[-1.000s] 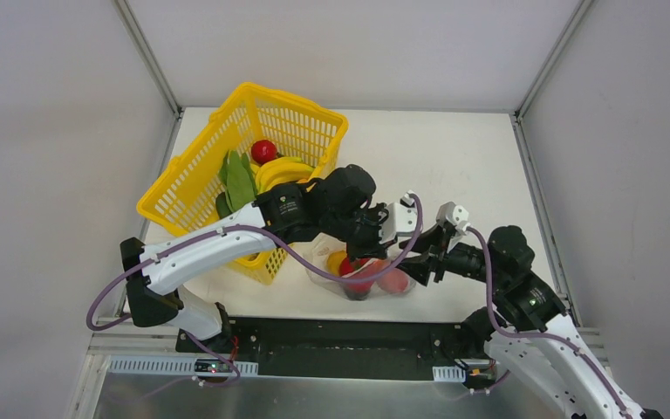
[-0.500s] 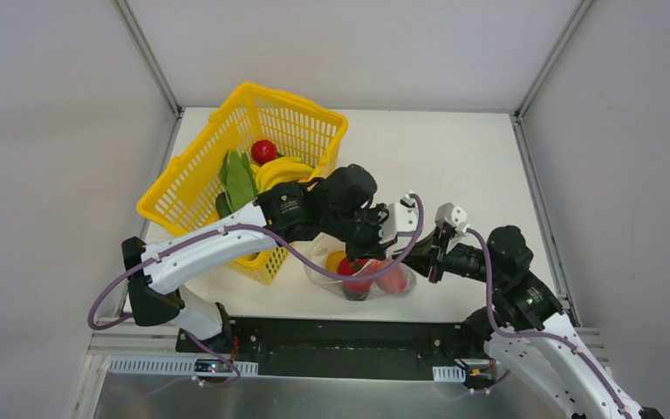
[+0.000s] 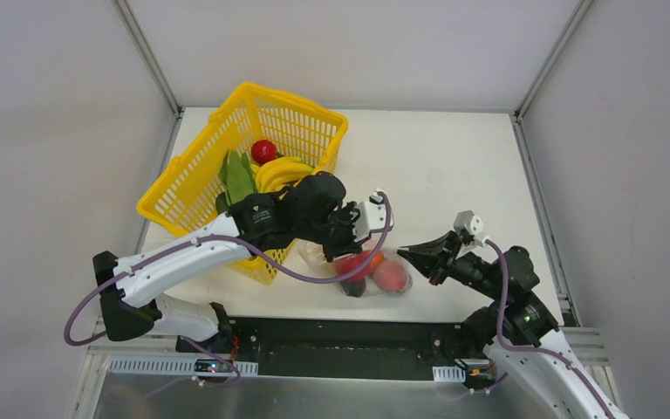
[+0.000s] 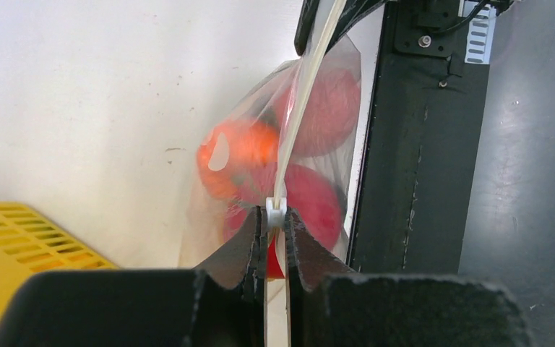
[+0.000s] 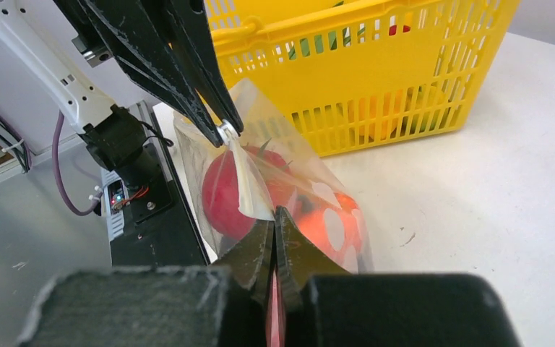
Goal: Place the food in the zip-top bag and seal the zipper
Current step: Zip the zipper food storage bag at the center of the board.
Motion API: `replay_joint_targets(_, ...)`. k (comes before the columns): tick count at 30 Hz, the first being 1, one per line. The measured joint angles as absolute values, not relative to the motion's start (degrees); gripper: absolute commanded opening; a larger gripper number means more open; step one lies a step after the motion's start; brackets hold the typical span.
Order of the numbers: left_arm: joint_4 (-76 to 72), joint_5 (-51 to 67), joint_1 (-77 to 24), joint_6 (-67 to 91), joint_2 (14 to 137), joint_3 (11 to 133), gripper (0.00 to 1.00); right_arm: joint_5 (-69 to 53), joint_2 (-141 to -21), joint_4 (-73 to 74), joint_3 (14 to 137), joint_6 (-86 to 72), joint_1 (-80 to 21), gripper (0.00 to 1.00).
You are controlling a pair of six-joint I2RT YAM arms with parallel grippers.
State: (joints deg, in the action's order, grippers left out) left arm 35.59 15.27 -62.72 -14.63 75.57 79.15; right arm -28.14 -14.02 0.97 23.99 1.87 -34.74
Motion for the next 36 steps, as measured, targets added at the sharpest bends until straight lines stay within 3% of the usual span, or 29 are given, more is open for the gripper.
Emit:
replay_joint_targets(2, 35.7, 14.6, -62.5, -14.5, 74.5, 78.6, 0.0, -27.7, -14.3, 0.2, 24.0, 1.3, -34.7, 0.02)
replay_joint_targets(3, 35.8, 14.4, -62.5, -14.5, 74.2, 78.6, 0.0, -27.6, -14.4, -0.1, 24.0, 1.0, -34.7, 0.12)
replay_joint_targets(5, 36.0, 14.2, -62.5, -14.4, 73.9, 78.6, 0.0, -27.6, -14.8, -0.5, 24.0, 0.4, -34.7, 0.42)
replay_joint_targets(7, 37.2, 13.7, -62.4, -14.3, 73.8, 78.6, 0.0, -27.5, -15.2, -0.5, 24.1, -0.4, -34.7, 0.53)
replay_joint_targets(11, 38.4, 14.3, -62.1, -14.2, 74.2, 79.3, 0.0, -28.6, -17.9, 1.0, 27.0, 0.2, -34.7, 0.61)
replay_joint_targets(18, 41.8, 17.8, -62.2, -14.1, 79.9, 86.8, 0.0, -32.2, -26.8, 4.2, 34.5, 6.1, -34.7, 0.63)
replay_joint_targets(23, 43.4, 19.3, -62.3, -14.1, 81.6, 88.5, 0.0, -34.7, -30.0, 6.2, 34.8, 10.4, -34.7, 0.52)
replay_joint_targets(27, 43.4, 19.6, -62.3, -14.1, 81.6, 88.5, 0.0, -37.2, -31.5, 7.0, 34.8, 12.2, -34.7, 0.33)
replay_joint_targets(31, 43.4, 19.6, -62.3, -14.1, 81.6, 88.4, 0.0, -37.9, -31.8, 7.0, 34.8, 12.0, -34.7, 0.02)
replay_joint_targets(36, 42.0, 19.3, -62.3, -14.0, 81.5, 87.3, 0.0, -36.1, -27.9, 5.1, 32.2, 9.9, -34.7, 0.0)
